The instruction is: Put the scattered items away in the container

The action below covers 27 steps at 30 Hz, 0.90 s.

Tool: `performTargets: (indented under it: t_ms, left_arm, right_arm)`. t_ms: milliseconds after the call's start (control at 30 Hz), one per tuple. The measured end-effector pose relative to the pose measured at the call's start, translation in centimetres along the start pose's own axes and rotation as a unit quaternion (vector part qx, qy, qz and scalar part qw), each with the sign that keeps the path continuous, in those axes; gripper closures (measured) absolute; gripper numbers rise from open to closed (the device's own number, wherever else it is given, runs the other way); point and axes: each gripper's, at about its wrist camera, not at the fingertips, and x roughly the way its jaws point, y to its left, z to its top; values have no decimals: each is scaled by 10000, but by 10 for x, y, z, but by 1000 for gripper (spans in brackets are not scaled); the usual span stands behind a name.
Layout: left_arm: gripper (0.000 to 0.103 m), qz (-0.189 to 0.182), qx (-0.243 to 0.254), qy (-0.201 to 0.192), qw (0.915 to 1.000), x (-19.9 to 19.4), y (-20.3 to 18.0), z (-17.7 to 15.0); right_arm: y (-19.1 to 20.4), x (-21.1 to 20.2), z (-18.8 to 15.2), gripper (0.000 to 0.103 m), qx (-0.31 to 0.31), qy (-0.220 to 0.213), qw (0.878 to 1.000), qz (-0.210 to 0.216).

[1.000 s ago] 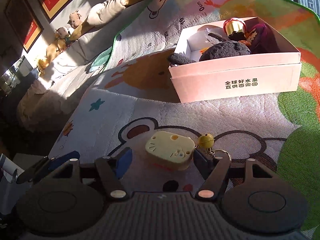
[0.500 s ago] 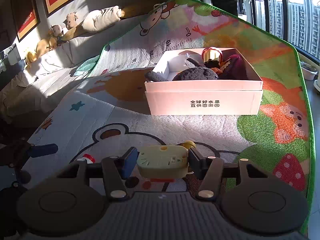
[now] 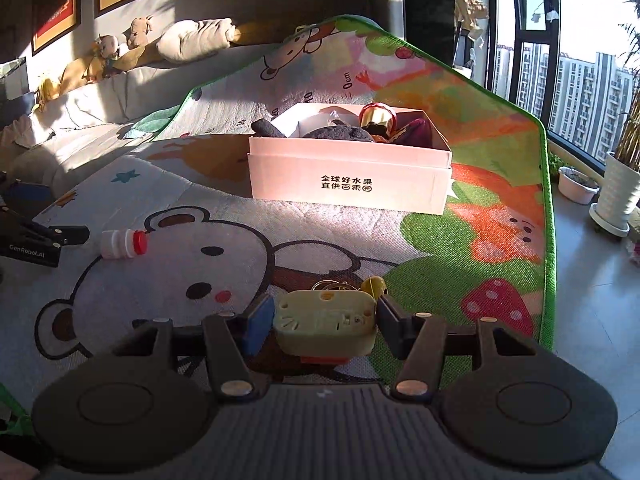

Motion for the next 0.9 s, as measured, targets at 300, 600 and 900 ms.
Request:
performTargets:
  t_ms: [300, 600, 900]
  left_arm:
    - [1, -2484, -1158, 154, 9616, -27, -25, 3]
    - [1, -2599, -781, 300, 9620, 14, -64, 25]
    - [1, -2196, -613, 0, 9737, 25, -76, 32]
  right_arm:
    - [2, 11, -15, 31, -35, -8, 10000, -73]
    - [2, 13, -18, 25, -31, -78, 10000, -14]
    - [4, 13, -20, 24, -66, -112, 9999, -53]
